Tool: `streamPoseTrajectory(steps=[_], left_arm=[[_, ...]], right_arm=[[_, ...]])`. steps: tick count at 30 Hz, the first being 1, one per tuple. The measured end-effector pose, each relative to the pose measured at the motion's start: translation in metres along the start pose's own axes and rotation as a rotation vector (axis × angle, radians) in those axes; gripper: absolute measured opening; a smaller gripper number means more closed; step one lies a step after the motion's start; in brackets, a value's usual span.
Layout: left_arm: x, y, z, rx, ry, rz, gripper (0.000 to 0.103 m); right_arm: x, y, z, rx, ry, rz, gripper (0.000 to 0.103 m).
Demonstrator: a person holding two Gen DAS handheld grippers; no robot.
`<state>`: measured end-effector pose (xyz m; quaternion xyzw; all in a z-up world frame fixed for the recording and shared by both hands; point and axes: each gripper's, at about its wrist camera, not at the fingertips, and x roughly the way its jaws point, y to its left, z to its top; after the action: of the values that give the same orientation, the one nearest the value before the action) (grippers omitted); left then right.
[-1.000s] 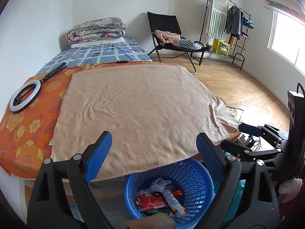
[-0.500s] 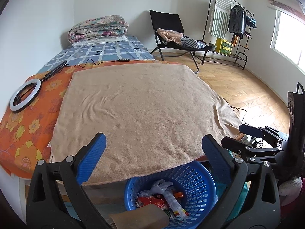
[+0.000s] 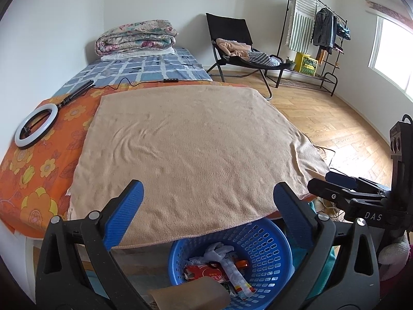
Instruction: Collect trash
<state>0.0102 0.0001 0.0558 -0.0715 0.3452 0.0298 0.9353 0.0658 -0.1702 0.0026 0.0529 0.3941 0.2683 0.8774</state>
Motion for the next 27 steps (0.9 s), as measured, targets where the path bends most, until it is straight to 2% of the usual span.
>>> streamPoseTrajectory(steps=[5, 27], left_arm=[[-0.0003, -0.0008, -0.0011, 0.001, 0.002, 0.002, 0.102], [0.0002, -0.0005, -0.0010, -0.005, 0.003, 0.001, 0.102]], right_arm=[[-0.0004, 0.0039, 0.0005, -0.035, 0.000, -0.033, 0.079], [0.0041, 0.0099, -0.0028, -0.050, 0.021, -0.026, 0.079]])
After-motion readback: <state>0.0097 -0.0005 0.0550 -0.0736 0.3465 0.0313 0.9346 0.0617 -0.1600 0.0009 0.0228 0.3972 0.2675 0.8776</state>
